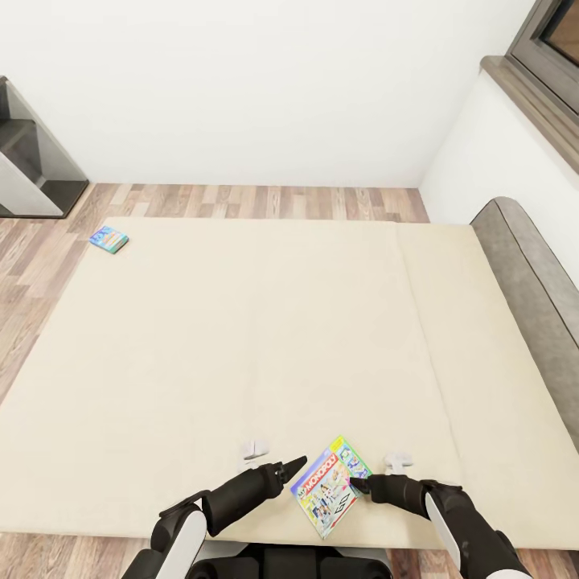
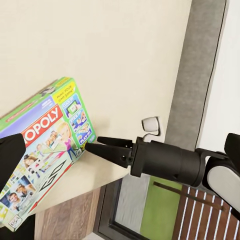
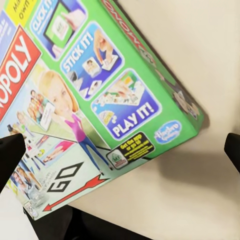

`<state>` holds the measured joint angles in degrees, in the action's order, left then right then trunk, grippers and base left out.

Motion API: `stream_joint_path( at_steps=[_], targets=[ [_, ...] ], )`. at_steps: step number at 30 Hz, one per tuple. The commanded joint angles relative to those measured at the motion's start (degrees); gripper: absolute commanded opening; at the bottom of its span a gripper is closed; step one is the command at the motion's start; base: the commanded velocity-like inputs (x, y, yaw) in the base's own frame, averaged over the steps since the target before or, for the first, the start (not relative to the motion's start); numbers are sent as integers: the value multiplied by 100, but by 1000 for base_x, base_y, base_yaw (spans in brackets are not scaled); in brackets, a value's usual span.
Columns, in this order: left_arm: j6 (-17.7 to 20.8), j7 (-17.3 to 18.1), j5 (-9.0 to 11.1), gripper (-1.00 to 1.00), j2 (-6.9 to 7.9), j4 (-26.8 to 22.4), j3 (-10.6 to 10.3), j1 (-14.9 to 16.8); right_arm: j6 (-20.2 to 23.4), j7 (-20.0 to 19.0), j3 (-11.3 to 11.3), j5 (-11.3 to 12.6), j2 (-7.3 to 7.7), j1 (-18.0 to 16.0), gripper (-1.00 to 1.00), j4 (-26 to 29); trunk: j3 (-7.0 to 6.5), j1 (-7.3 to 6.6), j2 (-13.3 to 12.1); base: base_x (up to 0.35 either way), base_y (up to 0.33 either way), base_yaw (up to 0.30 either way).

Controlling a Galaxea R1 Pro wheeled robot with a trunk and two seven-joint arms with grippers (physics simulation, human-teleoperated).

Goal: Put all the toys in the child's room - the three board games (two on the bed and one on the table), the two jigsaw puzzles on the table, and the tennis ball on the table - inside the toy box on the table in the child's room.

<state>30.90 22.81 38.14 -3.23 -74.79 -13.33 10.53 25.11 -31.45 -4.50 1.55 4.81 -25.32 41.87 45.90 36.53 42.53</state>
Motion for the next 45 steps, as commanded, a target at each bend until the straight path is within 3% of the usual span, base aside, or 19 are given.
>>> stream_joint_path(
  at_steps=[1,19,45],
  targets=[
    [48,-4,44,100,-2,-3,6,1,47,-23,-18,17,-1,-3,100,7,4,1,4,0,0,0],
    [48,-4,44,100,-2,12,11,1,47,-27,-24,20,1,-7,100,6,4,1,4,0,28,0],
    [48,-27,37,100,8,17,15,1,47,-28,-24,21,-1,-2,100,6,4,1,4,0,194,0]
  ],
)
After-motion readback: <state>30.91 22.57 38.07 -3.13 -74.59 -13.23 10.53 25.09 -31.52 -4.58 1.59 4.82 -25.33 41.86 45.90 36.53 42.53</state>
